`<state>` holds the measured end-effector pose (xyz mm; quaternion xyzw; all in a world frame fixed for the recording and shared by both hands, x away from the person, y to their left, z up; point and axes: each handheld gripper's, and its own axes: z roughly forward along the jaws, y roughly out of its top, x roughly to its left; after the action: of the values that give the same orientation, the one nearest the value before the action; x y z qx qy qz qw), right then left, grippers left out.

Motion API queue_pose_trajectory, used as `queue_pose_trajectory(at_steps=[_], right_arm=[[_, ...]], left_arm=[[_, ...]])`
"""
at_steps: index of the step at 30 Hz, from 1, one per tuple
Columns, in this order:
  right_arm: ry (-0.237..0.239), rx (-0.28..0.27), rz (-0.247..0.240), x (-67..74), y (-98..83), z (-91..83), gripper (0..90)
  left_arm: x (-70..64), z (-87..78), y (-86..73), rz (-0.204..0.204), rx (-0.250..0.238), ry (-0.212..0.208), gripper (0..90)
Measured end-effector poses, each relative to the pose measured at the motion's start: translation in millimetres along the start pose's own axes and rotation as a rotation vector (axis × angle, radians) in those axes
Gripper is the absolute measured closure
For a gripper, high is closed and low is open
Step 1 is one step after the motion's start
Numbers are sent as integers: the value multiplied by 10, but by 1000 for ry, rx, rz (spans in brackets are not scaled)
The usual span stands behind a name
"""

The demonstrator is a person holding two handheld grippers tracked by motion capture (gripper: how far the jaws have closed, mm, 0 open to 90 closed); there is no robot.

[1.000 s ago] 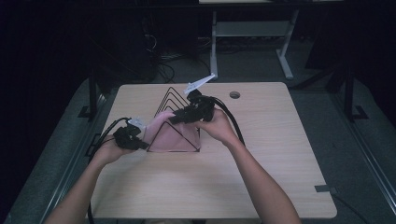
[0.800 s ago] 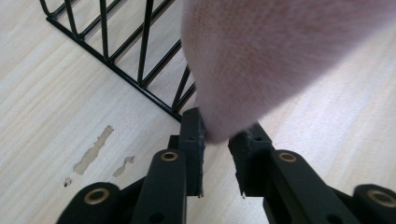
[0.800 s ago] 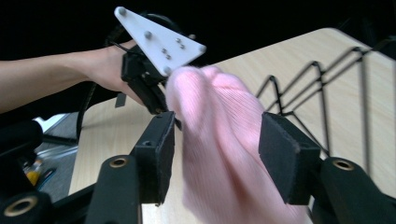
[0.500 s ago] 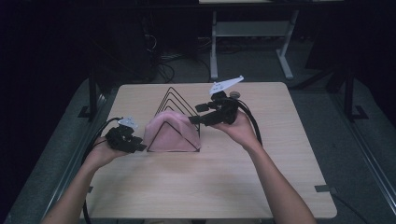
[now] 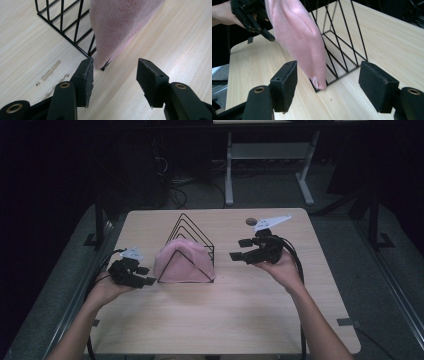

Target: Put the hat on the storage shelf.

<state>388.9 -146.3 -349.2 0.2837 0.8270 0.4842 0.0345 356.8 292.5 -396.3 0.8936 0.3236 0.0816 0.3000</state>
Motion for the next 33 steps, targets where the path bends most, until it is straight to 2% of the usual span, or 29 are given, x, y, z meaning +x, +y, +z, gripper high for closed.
queue_pose_trajectory(at_steps=[1, 12, 14, 15, 25, 28, 33], right_arm=[[-14, 8, 16, -33, -87, -58, 296], [-63, 6, 76, -168, -441, -297, 282], [-65, 6, 84, -176, -473, -317, 282], [-73, 6, 97, -197, -547, -355, 278], [-103, 5, 146, -236, -865, -502, 268], [-113, 1, 156, -237, -943, -542, 268], [-128, 11, 181, -241, -1106, -594, 266]], left_arm=[[-2, -1, -16, -5, -1, 0, 459], [-20, -59, -73, -19, -19, 8, 419], [-30, -60, -91, -32, -24, 11, 396], [-35, -57, -101, -36, -25, 14, 393], [-97, -56, -156, -59, -36, 25, 352], [-120, -48, -166, -47, -28, 28, 340], [-152, -40, -193, -54, -39, 29, 326]])
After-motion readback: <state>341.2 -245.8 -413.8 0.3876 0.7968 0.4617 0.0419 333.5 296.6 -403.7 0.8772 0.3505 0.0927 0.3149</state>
